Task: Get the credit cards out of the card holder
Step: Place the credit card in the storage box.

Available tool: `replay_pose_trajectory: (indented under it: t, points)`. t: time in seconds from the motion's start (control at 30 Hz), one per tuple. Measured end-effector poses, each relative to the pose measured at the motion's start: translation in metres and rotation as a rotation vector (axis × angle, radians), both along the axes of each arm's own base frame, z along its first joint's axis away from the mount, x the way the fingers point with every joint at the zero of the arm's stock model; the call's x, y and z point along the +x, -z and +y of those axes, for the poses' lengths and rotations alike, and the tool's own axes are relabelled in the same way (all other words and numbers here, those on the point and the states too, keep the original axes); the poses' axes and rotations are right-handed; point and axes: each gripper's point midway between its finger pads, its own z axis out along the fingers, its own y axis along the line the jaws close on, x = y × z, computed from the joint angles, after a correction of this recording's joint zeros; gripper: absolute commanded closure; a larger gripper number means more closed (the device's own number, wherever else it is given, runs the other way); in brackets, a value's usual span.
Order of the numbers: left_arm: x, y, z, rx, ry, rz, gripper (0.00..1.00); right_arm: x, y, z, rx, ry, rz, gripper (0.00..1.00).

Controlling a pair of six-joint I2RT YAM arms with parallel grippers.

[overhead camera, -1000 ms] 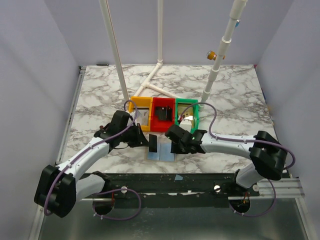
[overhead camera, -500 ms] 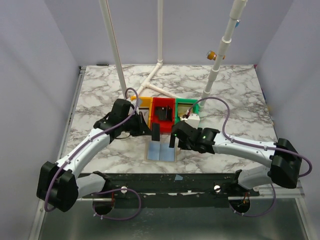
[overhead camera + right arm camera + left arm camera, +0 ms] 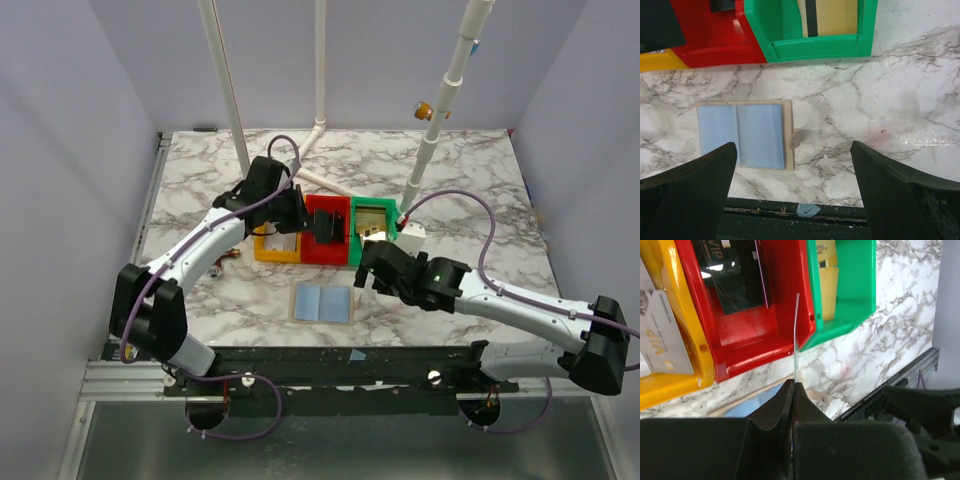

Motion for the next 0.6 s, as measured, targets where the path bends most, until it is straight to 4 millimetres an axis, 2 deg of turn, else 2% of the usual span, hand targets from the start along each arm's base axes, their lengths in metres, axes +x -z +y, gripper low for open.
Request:
replay_pose_trajectory:
  t: [0.13,0.3,0.47,0.6]
  points:
    - [0.023,0.0,-0.011,0.026,-0.009,-0.008,1.0,0.0,-0.006,-0.007,0.004,0.023,-0.015,0.0]
    - [0.039,0.003,-0.026,0.06,-0.004,-0.007,1.0,-0.001,-0.009,-0.015,-0.008,0.039,-0.025,0.0]
    - [0.051,0.017,-0.041,0.1,-0.001,0.014,1.0,-0.001,-0.012,-0.018,-0.003,0.049,-0.034,0.0]
    - [0.061,0.036,-0.049,0.132,-0.009,0.042,1.0,-0.002,-0.013,-0.02,0.002,0.058,-0.034,0.0]
